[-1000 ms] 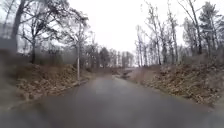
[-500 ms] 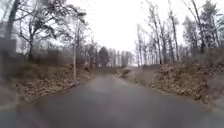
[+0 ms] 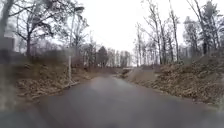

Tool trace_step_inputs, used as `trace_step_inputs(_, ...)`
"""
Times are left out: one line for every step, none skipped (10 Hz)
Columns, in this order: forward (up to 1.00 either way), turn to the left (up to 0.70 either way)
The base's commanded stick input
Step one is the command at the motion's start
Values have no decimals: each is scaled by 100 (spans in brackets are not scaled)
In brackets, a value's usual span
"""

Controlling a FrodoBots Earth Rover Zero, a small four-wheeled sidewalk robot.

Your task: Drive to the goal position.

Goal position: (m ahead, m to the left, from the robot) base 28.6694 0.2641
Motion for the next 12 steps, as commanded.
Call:
trace_step_inputs(100,0)
trace_step_inputs(100,0)
trace_step_inputs(100,0)
trace_step_inputs(100,0)
trace_step_inputs(100,0)
trace_step_inputs(100,0)
trace_step_inputs(100,0)
trace_step_inputs(100,0)
trace_step_inputs(100,0)
trace_step_inputs(100,0)
trace_step_inputs(100,0)
trace_step_inputs(100,0)
